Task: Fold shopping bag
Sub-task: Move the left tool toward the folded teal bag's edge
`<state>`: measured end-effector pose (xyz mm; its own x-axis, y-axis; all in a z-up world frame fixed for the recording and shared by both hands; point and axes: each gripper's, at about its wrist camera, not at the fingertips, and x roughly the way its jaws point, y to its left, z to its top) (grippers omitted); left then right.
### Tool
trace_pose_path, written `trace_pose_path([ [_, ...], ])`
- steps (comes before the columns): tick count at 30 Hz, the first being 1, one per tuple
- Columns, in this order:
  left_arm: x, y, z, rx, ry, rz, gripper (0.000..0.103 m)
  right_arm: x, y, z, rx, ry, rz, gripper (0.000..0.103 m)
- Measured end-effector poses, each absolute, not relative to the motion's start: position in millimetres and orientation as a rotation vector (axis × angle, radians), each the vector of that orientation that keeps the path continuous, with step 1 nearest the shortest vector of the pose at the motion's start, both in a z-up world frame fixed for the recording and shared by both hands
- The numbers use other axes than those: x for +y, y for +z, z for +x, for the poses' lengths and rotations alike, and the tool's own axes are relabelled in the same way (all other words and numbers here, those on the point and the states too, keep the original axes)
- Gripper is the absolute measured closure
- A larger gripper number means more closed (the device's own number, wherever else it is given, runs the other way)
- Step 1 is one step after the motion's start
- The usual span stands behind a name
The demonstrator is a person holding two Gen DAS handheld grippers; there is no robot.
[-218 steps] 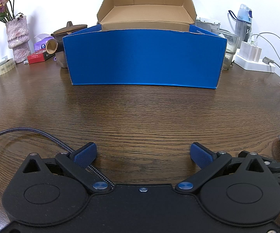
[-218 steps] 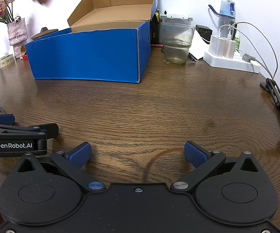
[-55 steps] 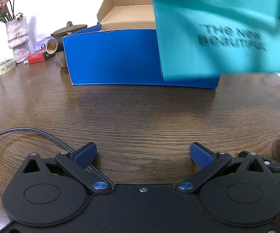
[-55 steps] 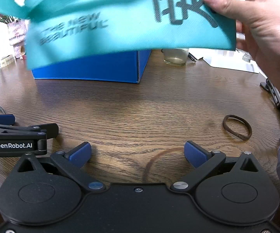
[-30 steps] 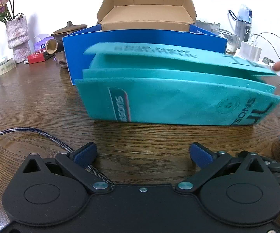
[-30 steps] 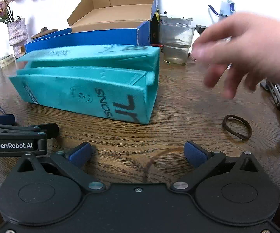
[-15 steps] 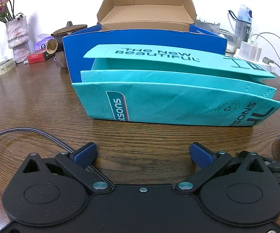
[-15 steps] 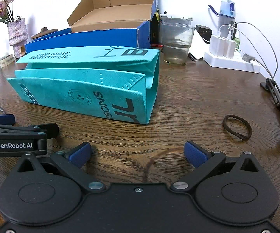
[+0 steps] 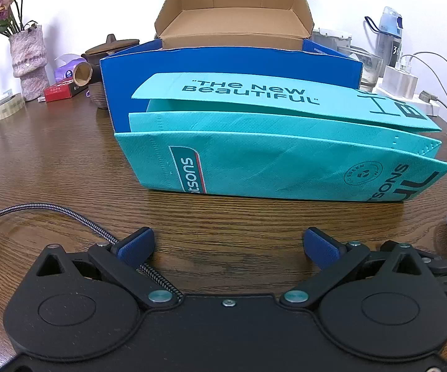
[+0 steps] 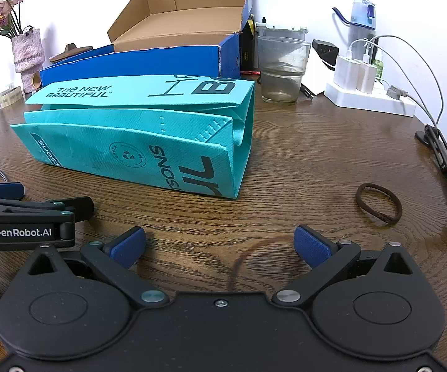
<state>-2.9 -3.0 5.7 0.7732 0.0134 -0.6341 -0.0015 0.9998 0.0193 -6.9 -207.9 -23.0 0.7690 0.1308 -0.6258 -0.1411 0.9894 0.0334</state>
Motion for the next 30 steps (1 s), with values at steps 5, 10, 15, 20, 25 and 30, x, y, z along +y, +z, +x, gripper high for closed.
trace_pose_path([
  [5,-1.0,9.4,-8.6,0.654,0.002,0.032,0.000,-207.9,-23.3,-6.7,0.678,0.148,-0.016,0.000],
  [10,15.4,28.5,-32.4,0.467,-0.011,-0.006,0.000,-207.8,-23.6,-6.4,0.678,0.148,-0.016,0.000],
  [15,43.0,46.5,-26.5,0.414,-0.072,-0.093,0.000,-207.2,-23.3,-6.0,0.677,0.151,-0.018,0.000],
  [20,50.3,40.8,-16.4,0.382,-0.087,-0.126,0.000,-216.1,-19.1,-9.0,0.659,0.238,-0.057,0.009],
  [25,53.3,42.2,-8.4,0.369,-0.052,-0.157,0.000,-258.9,5.9,-26.5,0.483,0.351,0.007,0.010],
  [30,50.8,41.6,2.3,0.375,-0.088,-0.143,0.000,-270.2,14.1,-4.6,0.404,0.546,-0.058,0.007],
])
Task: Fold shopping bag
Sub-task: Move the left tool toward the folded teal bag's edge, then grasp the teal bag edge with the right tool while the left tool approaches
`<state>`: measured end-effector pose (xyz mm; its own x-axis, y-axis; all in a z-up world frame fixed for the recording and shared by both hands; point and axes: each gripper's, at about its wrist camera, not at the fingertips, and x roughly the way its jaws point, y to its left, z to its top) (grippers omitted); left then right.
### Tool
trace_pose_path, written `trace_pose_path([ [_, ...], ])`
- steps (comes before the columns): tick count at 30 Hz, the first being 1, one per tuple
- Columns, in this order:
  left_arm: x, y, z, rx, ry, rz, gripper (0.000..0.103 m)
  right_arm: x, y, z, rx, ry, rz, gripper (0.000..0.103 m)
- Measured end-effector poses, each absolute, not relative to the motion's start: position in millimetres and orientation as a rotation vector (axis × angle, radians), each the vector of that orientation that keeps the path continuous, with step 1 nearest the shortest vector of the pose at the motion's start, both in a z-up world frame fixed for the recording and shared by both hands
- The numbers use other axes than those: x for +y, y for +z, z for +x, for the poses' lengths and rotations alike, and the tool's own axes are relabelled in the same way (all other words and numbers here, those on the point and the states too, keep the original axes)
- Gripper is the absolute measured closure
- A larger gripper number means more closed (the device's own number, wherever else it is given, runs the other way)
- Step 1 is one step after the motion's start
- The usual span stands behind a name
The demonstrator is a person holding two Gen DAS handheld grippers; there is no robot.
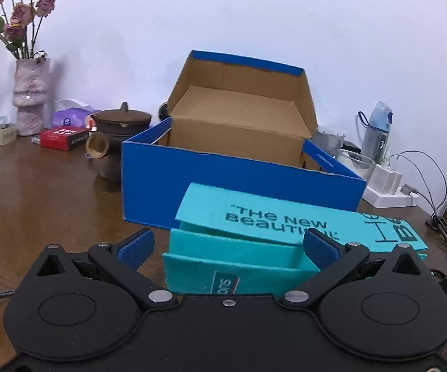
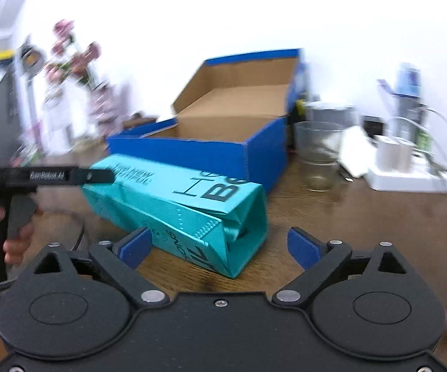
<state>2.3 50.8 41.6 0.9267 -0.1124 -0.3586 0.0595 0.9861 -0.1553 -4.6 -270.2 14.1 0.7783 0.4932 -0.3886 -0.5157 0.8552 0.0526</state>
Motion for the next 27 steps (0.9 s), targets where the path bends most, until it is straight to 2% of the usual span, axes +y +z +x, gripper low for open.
trace_pose_path([
  [4,51.0,35.9,11.7,0.400,-0.125,-0.123,0.000,-260.5,3.1,30.6,0.476,0.632,-0.121,0.009],
  [9,54.7,25.7,18.4,0.461,-0.137,-0.127,0.000,-259.3,-14.9,58.7,0.619,0.737,-0.024,0.021],
  [10,54.5,25.3,17.0,0.462,-0.141,-0.128,0.000,-259.2,-16.2,57.9,0.623,0.768,-0.005,0.035],
  [11,54.0,25.1,15.3,0.461,-0.146,-0.127,0.000,-258.6,-16.4,55.6,0.618,0.786,-0.002,0.060],
  [13,53.1,25.4,12.2,0.459,-0.146,-0.125,0.000,-256.4,-15.6,49.7,0.609,0.814,-0.019,0.074],
  [15,53.0,26.6,9.2,0.463,-0.131,-0.130,0.000,-253.8,-13.4,42.4,0.605,0.843,-0.050,0.082],
  [20,53.4,41.7,-24.8,0.468,-0.145,-0.139,0.000,-254.2,-2.1,-16.4,0.548,0.984,-0.209,0.095],
  [27,18.0,65.3,-80.6,0.451,-0.292,-0.024,0.000,-275.9,-8.1,-89.9,0.554,1.207,-0.373,0.097],
])
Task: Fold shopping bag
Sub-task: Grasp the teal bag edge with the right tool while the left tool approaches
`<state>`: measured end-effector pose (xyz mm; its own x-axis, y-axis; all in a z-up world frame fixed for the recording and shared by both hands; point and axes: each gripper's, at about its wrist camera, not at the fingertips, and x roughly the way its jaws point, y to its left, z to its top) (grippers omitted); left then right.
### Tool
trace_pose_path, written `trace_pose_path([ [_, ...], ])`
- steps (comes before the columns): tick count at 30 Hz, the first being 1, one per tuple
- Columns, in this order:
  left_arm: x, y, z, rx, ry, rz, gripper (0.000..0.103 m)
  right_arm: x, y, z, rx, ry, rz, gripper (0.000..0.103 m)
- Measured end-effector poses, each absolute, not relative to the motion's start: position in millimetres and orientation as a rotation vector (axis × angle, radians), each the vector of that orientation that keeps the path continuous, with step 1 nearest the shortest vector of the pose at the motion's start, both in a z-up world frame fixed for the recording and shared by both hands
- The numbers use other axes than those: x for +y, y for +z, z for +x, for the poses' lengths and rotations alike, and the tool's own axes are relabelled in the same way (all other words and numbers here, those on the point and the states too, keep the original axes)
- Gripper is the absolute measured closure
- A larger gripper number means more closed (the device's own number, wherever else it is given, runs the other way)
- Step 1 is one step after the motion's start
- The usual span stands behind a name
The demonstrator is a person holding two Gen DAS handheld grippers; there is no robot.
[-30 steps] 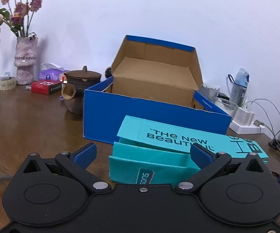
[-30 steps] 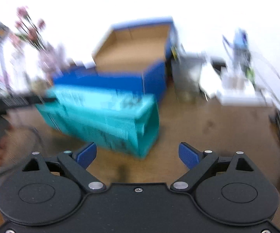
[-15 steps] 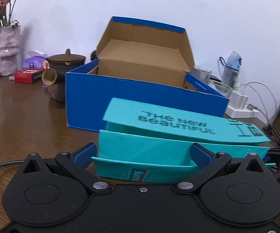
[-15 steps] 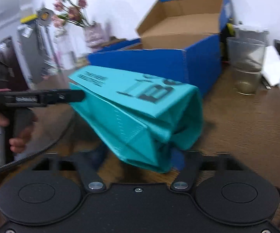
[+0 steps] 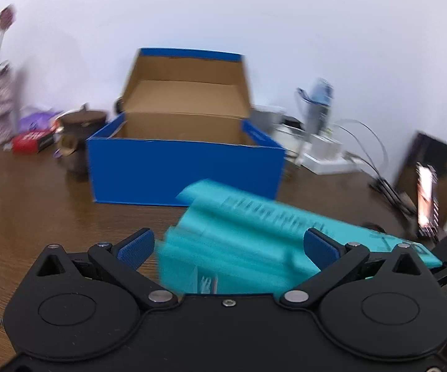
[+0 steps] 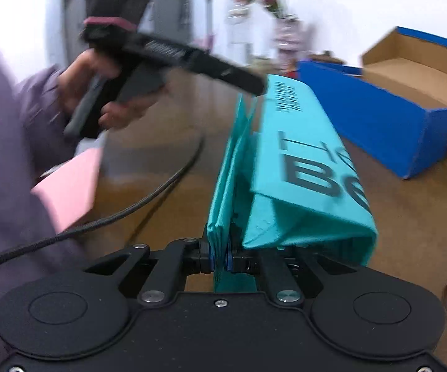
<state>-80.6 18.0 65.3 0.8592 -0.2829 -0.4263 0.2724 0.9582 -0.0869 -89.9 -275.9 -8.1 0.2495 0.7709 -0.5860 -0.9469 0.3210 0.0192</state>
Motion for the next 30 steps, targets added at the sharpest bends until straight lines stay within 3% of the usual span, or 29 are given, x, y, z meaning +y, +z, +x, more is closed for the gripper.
trace_pose_path([
  [6,-24.9,50.6,-85.3,0.503,-0.372,0.119,0.000,-279.4,-10.4,-96.4,0.582,1.260,-0.412,0.097],
  [12,-8.4,38.9,-92.9,0.530,-0.371,0.019,0.000,-276.0,-11.4,-91.5,0.577,1.260,-0.394,0.093],
  [21,-35.5,39.0,-84.0,0.487,-0.231,0.080,0.000,-270.5,-11.1,-93.1,0.564,1.261,-0.427,0.093],
  [30,-17.2,56.2,-130.4,0.479,-0.660,0.181,0.000,-276.0,-12.6,-91.1,0.577,1.251,-0.390,0.094],
])
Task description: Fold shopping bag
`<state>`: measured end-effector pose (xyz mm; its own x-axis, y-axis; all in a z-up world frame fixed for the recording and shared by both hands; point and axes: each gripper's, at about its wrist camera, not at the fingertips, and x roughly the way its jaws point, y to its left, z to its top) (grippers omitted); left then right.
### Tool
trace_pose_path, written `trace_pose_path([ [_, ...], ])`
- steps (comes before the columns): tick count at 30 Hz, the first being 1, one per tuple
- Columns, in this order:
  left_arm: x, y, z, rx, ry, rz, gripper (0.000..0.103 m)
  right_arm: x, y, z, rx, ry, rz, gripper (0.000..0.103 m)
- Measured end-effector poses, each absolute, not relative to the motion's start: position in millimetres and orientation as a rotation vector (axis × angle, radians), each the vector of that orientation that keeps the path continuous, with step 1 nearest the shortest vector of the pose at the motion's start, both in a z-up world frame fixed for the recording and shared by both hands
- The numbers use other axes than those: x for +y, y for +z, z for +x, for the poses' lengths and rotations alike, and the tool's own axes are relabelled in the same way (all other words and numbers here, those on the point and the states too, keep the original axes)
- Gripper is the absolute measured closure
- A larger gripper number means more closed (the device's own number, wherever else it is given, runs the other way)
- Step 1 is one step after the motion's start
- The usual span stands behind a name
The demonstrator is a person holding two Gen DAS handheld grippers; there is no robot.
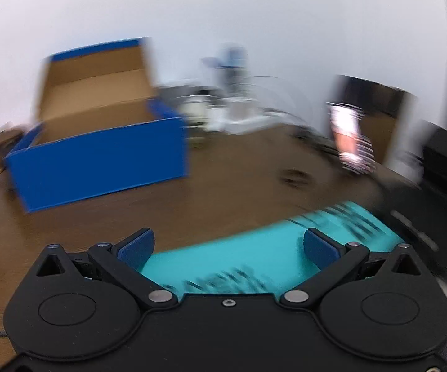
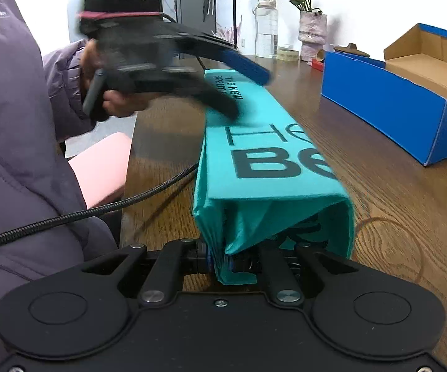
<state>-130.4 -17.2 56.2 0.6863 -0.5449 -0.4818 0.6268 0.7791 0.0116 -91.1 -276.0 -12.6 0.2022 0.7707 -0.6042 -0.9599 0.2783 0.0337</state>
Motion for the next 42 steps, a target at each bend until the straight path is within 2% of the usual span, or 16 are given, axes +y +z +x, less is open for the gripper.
trace_pose_path([
  [11,7.5,52.8,-152.8,0.610,-0.844,0.220,0.000,-270.3,-8.8,-91.5,0.579,1.229,-0.454,0.093],
  [15,7.4,45.3,-129.9,0.633,-0.706,0.197,0.000,-270.8,-8.8,-92.8,0.573,1.243,-0.468,0.093],
  [17,8.2,49.5,-119.4,0.584,-0.655,0.153,0.000,-269.4,-7.8,-96.1,0.568,1.245,-0.496,0.092],
  [21,26.4,64.4,-89.3,0.480,-0.547,-0.126,0.000,-268.5,-7.3,-99.4,0.558,1.253,-0.518,0.092],
  [25,42.6,58.6,-48.5,0.625,-0.318,-0.334,0.000,-267.4,-6.8,-107.6,0.535,1.242,-0.557,0.092],
  [28,25.9,51.6,-40.2,0.669,-0.295,-0.211,0.000,-265.1,-5.3,-112.8,0.526,1.237,-0.595,0.092],
  [31,13.6,49.3,-51.0,0.623,-0.283,-0.118,0.000,-262.7,-5.3,-110.8,0.525,1.229,-0.594,0.092],
  [33,13.0,52.2,-60.2,0.572,-0.270,-0.101,0.000,-262.1,-5.7,-111.7,0.500,1.198,-0.603,0.085],
  [34,13.8,53.9,-63.5,0.540,-0.268,-0.106,0.000,-263.3,-6.0,-114.0,0.479,1.175,-0.609,0.071],
  [35,13.7,54.4,-66.3,0.515,-0.261,-0.114,0.000,-266.4,-5.4,-115.9,0.461,1.157,-0.597,0.052],
  [36,13.6,54.2,-67.7,0.499,-0.250,-0.123,0.000,-270.3,-4.6,-117.5,0.444,1.140,-0.577,0.048],
  [42,23.8,62.0,-69.4,0.473,-0.265,-0.161,0.000,-310.8,9.0,-104.8,0.402,1.123,-0.220,0.045],
])
